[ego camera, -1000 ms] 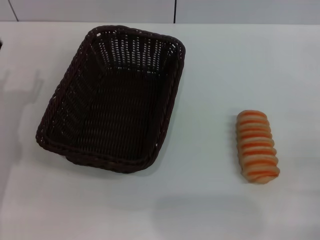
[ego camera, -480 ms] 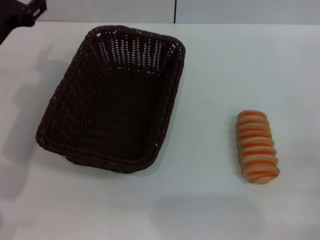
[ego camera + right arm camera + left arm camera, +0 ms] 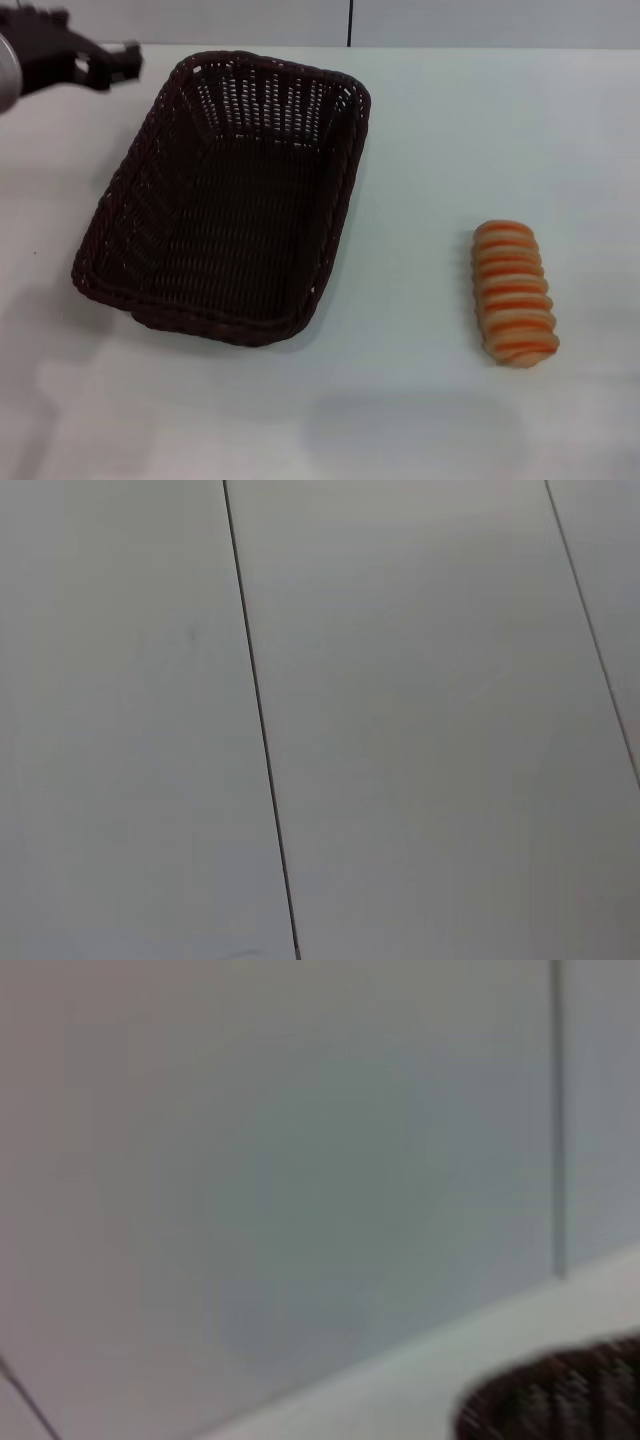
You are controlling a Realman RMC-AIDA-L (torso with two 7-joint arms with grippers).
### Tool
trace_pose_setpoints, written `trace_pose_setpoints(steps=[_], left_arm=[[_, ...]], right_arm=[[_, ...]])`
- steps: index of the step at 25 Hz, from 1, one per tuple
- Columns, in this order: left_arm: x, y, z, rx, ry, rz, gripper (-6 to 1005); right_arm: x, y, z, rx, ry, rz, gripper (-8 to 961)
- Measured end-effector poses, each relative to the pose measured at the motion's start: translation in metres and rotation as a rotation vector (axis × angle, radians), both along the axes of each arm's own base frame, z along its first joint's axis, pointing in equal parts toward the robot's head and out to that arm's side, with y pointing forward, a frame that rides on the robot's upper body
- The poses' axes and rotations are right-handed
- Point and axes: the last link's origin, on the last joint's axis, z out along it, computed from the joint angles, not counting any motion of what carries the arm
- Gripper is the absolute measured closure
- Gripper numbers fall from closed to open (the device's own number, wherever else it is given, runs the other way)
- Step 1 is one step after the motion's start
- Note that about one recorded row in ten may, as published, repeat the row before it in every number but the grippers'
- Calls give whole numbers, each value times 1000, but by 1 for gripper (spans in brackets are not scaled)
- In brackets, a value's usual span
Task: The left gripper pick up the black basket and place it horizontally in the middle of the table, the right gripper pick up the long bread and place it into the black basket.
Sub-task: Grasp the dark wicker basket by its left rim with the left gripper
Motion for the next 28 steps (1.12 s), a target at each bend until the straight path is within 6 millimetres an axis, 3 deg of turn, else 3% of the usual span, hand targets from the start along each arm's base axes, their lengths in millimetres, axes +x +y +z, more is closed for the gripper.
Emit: trace_pose_setpoints(steps=[12, 22, 28], left_arm=[[-11, -4, -27, -151, 28, 81, 215], [-32, 11, -50, -218, 58, 155, 215], [-38, 18, -53, -220, 69, 180, 215]], right_arm=[[2, -1, 0, -7, -8, -6, 131], [1, -1, -1, -10, -8, -4, 132], [1, -1, -1, -10, -9, -4, 132]])
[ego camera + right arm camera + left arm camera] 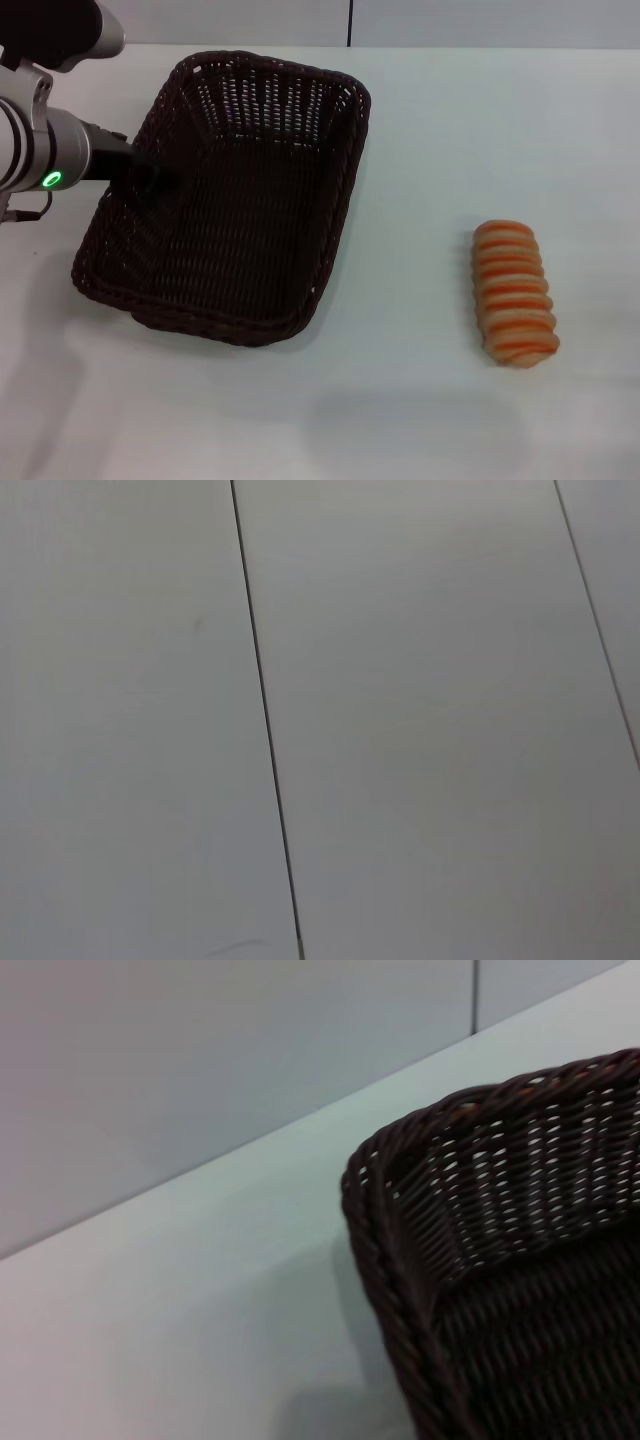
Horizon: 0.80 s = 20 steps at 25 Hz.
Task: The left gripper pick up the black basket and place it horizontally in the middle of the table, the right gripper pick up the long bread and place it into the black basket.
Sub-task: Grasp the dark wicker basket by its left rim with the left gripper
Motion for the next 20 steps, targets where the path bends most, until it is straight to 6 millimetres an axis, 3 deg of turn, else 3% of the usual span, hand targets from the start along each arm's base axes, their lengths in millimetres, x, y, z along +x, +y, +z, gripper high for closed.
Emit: trace_pose_setpoints(steps=[3, 9, 14, 20], left_arm=[[-5, 5, -1, -4, 11, 21, 215], [-10, 8, -5, -35, 40, 49, 438], [1, 3, 4, -7, 32, 1, 587], [3, 0, 4, -20, 48, -27, 661]], right_arm=[[0, 0, -1, -5, 0, 3, 132], [0, 0, -1, -8, 0, 3, 132], [0, 0, -1, -9, -3, 1, 133], [-1, 0, -2, -11, -6, 4, 133]])
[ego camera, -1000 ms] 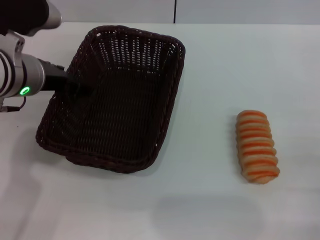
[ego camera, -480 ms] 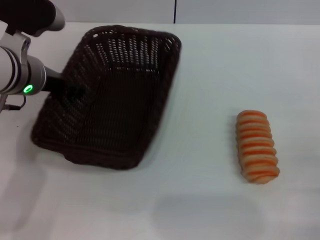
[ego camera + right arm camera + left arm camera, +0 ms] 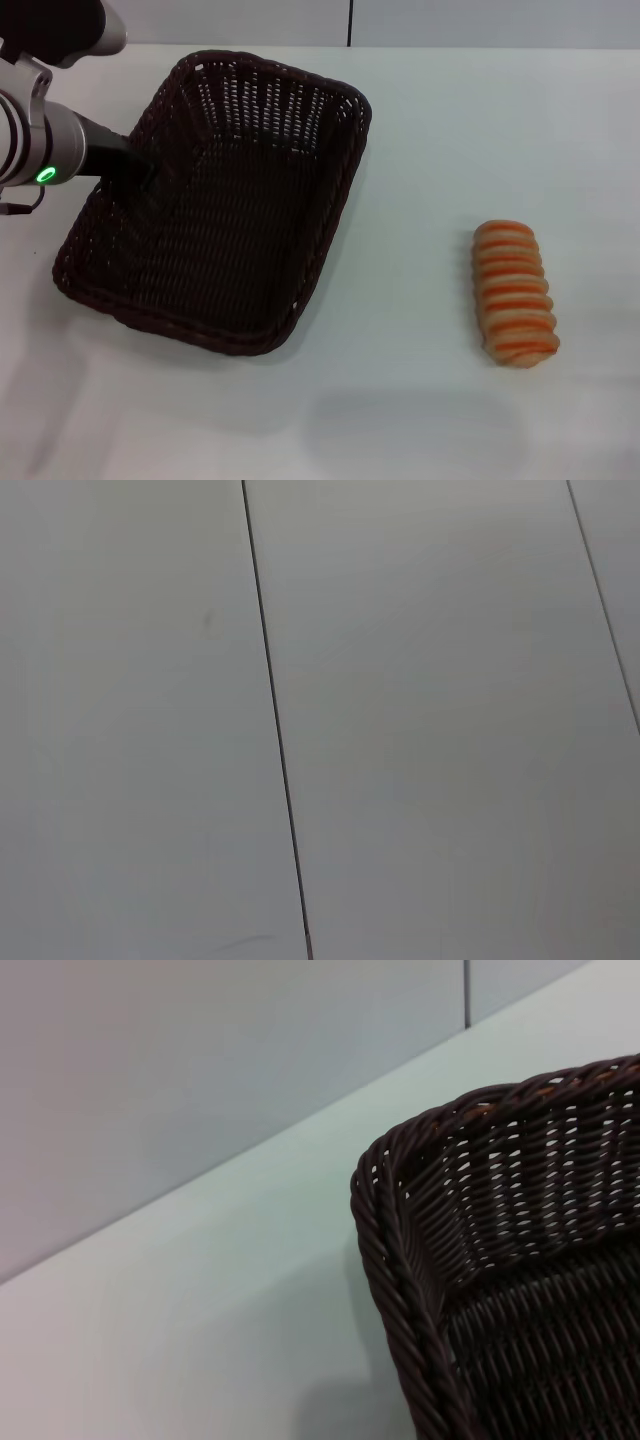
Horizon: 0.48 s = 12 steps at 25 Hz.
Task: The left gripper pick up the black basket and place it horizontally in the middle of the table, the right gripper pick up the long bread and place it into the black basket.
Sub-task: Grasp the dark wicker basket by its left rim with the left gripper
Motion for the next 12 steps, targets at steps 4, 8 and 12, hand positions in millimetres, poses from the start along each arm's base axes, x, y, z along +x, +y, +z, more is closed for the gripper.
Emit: trace_pose_setpoints(steps=[4, 8, 12], left_arm=[[0, 0, -2, -13, 6, -4, 710], [13, -1, -6, -84, -8, -111, 727], [35, 6, -4, -158, -83, -243, 734]], right_arm=[[0, 0, 0, 3, -3, 2, 133], [-1, -1, -1, -5, -4, 9, 134], [-2, 0, -1, -4, -5, 13, 134]])
